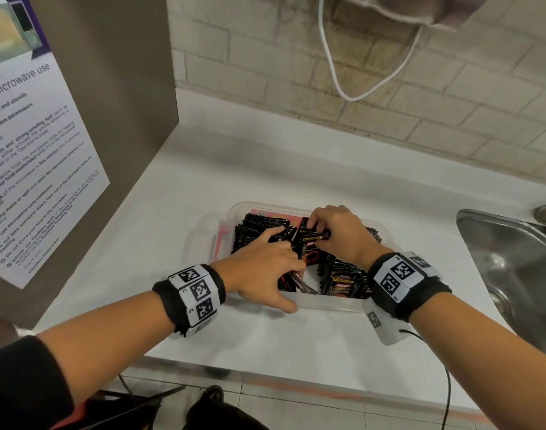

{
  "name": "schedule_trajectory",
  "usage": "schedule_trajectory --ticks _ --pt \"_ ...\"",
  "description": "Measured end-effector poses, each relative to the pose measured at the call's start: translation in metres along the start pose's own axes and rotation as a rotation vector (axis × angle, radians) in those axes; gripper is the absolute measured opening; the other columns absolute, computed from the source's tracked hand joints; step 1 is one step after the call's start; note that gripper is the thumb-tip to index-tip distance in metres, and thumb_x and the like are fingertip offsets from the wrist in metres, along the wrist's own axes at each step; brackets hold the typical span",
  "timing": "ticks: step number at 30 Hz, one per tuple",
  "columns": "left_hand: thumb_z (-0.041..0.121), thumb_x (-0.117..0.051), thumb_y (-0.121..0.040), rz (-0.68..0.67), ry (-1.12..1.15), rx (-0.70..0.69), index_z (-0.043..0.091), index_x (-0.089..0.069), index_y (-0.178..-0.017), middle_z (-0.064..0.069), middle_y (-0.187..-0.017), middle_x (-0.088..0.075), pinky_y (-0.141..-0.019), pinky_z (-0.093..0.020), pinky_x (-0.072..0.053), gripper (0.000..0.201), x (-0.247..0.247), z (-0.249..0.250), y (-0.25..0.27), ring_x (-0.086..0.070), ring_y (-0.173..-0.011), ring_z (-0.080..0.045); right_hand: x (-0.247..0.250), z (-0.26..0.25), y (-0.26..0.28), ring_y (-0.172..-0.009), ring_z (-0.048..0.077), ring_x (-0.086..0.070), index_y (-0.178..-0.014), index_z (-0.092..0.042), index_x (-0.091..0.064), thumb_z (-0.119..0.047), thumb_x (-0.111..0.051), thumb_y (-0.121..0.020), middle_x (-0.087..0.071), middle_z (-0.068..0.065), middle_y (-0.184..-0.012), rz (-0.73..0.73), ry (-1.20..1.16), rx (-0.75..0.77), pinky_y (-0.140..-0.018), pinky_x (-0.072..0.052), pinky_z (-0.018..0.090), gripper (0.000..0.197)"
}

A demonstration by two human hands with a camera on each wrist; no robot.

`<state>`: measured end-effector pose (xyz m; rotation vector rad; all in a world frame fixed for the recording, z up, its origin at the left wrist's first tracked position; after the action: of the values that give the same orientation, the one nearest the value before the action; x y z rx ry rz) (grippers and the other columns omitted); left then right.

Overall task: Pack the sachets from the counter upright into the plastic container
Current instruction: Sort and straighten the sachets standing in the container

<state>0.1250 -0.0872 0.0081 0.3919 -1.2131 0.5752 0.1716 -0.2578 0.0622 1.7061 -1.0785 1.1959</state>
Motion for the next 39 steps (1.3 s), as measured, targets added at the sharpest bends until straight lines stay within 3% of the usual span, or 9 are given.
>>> schedule_trajectory --ticks 6,10,14,18,23,26,28,34,39 --pt "0.078 -0.053 -0.078 0.010 -0.004 -0.007 0.032 -0.061 -0.106 0.016 -0.095 -0.061 -0.123 -0.044 0.005 0.055 0.000 0.000 0.000 -0.049 -0.103 -0.004 0.006 0.006 0.009 -0.100 0.024 -0.049 -0.109 -0.020 -0.067 -0.014 -0.074 -0.085 -0.060 -0.001 -0.099 0.104 -0.067 0.014 -0.090 -0.043 0.042 0.026" --pt "0.088 -0.036 -0.083 0.034 0.035 -0.017 0.032 -0.062 -0.099 0.018 -0.089 -0.061 -0.123 -0.042 0.003 0.063 0.002 0.001 0.000 -0.049 -0.099 0.000 0.017 0.020 0.032 -0.105 0.023 -0.051 -0.109 -0.017 -0.069 -0.022 -0.070 -0.091 -0.063 0.002 -0.101 0.245 -0.200 0.034 -0.087 -0.039 0.030 0.019" --pt "0.074 -0.021 -0.097 0.001 0.081 0.003 0.035 -0.064 -0.098 0.016 -0.091 -0.064 -0.123 -0.042 0.005 0.058 0.004 0.000 -0.003 -0.051 -0.102 0.003 0.008 0.044 0.070 -0.134 0.022 -0.041 -0.131 -0.022 -0.060 -0.044 -0.067 -0.092 -0.056 0.001 -0.136 0.203 -0.196 -0.013 -0.112 -0.034 0.041 0.046" --pt "0.062 -0.022 -0.100 -0.031 0.077 -0.009 0.038 -0.071 -0.100 0.019 -0.109 -0.071 -0.122 -0.037 0.015 0.055 0.010 0.001 -0.007 -0.049 -0.126 0.003 -0.014 0.056 0.097 -0.155 0.015 -0.001 -0.153 -0.033 -0.036 -0.060 -0.058 -0.089 -0.018 -0.005 -0.166 0.137 -0.204 0.047 -0.126 -0.007 0.044 0.073" --pt "0.043 -0.044 -0.100 -0.122 0.039 -0.043 0.035 -0.076 -0.104 0.021 -0.106 -0.072 -0.124 -0.038 -0.008 0.033 0.031 0.010 -0.019 -0.061 -0.103 0.001 -0.026 0.062 0.094 -0.155 0.016 0.008 -0.156 -0.037 -0.027 -0.060 -0.063 -0.088 -0.004 -0.003 -0.168 0.104 -0.153 0.064 -0.125 0.002 0.049 0.080" --pt "0.039 -0.053 -0.098 -0.260 0.015 -0.061 0.031 -0.076 -0.103 0.017 -0.101 -0.074 -0.104 -0.035 -0.040 0.025 0.042 0.018 -0.025 -0.065 -0.089 -0.008 -0.032 0.067 0.091 -0.155 0.018 0.007 -0.157 -0.036 -0.026 -0.053 -0.065 -0.090 -0.004 -0.001 -0.168 0.094 -0.153 0.036 -0.125 0.001 0.050 0.079" --pt "0.037 -0.058 -0.094 -0.358 0.036 -0.041 0.029 -0.076 -0.104 0.017 -0.104 -0.072 -0.095 -0.033 -0.049 0.023 0.049 0.022 -0.027 -0.065 -0.091 -0.006 -0.036 0.069 0.089 -0.155 0.017 0.006 -0.157 -0.036 -0.026 -0.052 -0.064 -0.092 -0.006 -0.001 -0.168 0.104 -0.132 0.026 -0.125 0.000 0.049 0.076" --pt "0.024 -0.068 -0.086 -0.555 -0.032 0.051 0.027 -0.070 -0.124 0.009 -0.119 -0.054 -0.085 -0.026 -0.043 0.038 0.059 0.026 -0.032 -0.051 -0.106 -0.010 -0.042 0.072 0.087 -0.155 0.014 0.002 -0.156 -0.038 -0.025 -0.049 -0.066 -0.089 -0.011 -0.004 -0.168 0.154 -0.116 0.010 -0.126 0.003 0.043 0.079" --pt "0.032 -0.064 -0.091 -0.616 0.057 0.128 0.028 -0.077 -0.093 0.006 -0.118 -0.061 -0.089 -0.027 -0.043 0.013 0.056 0.027 -0.043 -0.055 -0.107 -0.010 -0.043 0.072 0.086 -0.155 0.014 0.004 -0.157 -0.040 -0.020 -0.058 -0.061 -0.089 -0.007 -0.004 -0.168 0.141 -0.081 0.001 -0.126 0.005 0.042 0.082"
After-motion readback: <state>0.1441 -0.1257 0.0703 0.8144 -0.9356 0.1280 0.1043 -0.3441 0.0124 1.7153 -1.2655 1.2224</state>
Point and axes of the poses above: each hand's wrist, its own y-axis away from the middle knuckle, its own x-axis out of the back of the hand, z = x × y, the point moved 3 cm from there along -y, towards the middle knuckle
